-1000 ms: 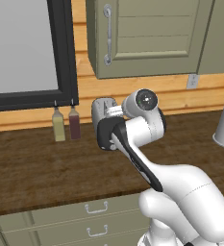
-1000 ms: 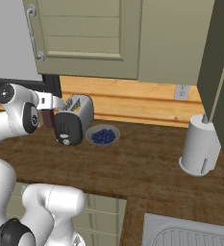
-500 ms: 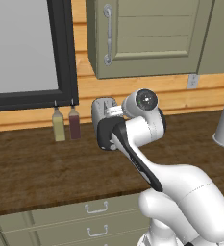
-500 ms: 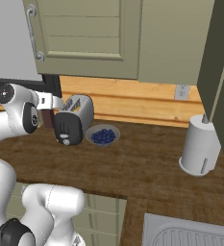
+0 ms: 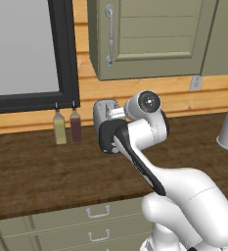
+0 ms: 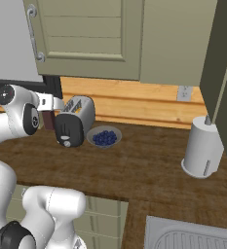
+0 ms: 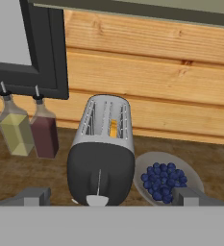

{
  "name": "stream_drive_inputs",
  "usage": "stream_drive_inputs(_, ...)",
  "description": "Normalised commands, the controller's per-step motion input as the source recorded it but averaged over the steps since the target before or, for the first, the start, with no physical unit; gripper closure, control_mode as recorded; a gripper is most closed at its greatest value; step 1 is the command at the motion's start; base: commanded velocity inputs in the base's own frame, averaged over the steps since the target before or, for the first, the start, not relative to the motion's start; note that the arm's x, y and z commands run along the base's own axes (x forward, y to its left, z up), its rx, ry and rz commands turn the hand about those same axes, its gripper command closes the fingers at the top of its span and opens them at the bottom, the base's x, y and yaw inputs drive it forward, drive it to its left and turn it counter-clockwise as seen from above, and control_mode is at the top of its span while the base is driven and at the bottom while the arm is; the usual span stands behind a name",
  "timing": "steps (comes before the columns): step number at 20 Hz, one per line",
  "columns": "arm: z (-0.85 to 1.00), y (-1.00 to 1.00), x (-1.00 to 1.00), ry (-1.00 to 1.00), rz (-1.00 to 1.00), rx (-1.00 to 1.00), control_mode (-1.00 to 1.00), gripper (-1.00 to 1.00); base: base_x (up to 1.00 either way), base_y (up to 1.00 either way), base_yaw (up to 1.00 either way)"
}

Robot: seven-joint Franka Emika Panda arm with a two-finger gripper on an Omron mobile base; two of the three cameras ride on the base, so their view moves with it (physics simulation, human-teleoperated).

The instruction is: Start the toaster. Once the lever pops up, take the bread to the plate on the dining counter.

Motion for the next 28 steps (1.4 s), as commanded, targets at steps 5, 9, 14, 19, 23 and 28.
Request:
stream_drive_inputs(5,0.00,0.00,0.00,0.00,0.00,0.00,-1.00,-1.00,0.00,0.00,0.00)
stream_drive_inputs(9,0.00,0.00,0.00,0.00,0.00,0.00,-1.00,-1.00,0.00,0.00,0.00)
stream_drive_inputs(14,0.00,0.00,0.00,0.00,0.00,0.00,-1.00,-1.00,0.00,0.00,0.00)
stream_drive_inputs(19,0.00,0.00,0.00,0.00,0.00,0.00,-1.00,-1.00,0.00,0.00,0.00)
stream_drive_inputs(23,0.00,0.00,0.00,0.00,0.00,0.00,-1.00,-1.00,0.00,0.00,0.00)
stream_drive_inputs(28,0.00,0.00,0.00,0.00,0.00,0.00,-1.00,-1.00,0.00,0.00,0.00)
